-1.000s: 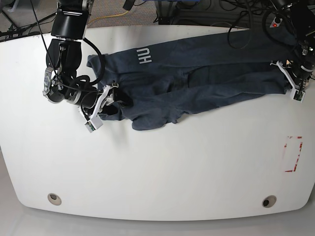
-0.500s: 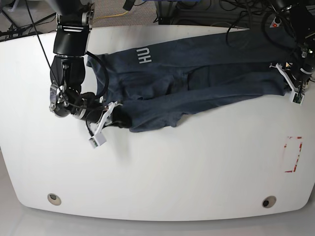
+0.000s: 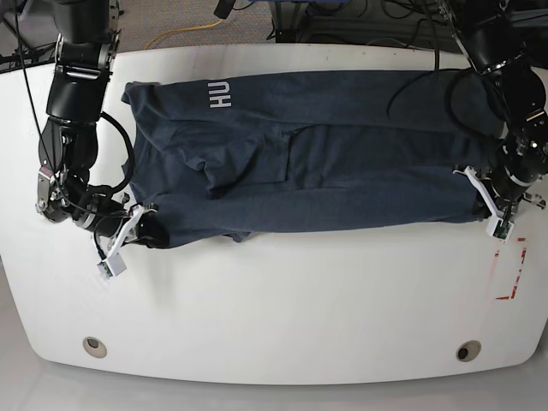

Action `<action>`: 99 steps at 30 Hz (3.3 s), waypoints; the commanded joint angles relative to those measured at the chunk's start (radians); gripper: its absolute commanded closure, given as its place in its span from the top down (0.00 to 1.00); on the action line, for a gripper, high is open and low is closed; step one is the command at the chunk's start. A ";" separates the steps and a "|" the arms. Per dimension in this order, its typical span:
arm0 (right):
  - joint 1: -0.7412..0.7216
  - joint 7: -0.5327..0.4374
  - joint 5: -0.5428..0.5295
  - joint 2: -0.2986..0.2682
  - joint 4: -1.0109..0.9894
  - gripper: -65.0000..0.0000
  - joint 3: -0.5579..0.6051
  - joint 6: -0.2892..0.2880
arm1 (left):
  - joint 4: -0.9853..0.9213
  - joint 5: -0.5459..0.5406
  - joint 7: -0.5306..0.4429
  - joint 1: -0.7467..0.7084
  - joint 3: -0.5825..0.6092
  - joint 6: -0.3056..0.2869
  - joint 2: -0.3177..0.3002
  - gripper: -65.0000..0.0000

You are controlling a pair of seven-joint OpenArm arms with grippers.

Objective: Fold the T-shirt properly
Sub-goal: 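Release the hem and move both grippers back to the hem corners, then grasp the hem corners and fold them over toward the collar, then adjust the right gripper's grip on the folded bundle's end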

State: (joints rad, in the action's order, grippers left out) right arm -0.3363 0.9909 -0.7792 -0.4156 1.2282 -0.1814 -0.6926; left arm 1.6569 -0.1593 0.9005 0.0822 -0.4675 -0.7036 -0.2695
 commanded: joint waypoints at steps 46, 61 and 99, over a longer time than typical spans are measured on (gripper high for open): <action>0.619 0.130 -0.306 0.040 0.559 0.00 -0.252 -0.006 | 0.271 -0.006 0.128 -0.401 -0.055 0.005 -0.069 0.05; 0.649 0.135 -0.220 0.054 0.522 0.56 -0.266 -0.006 | 0.276 -0.010 0.128 -0.445 -0.046 0.005 -0.072 0.47; 0.438 0.128 0.122 0.175 0.569 0.61 -0.189 -0.006 | 0.048 -0.006 0.042 -0.319 -0.207 0.005 0.036 0.47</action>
State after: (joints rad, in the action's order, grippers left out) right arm 0.1143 1.1374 -0.6552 -0.2256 1.7855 -0.3546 -0.6926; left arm 1.7042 -0.1555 0.9649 -0.2409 -0.6704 -0.6998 -0.2192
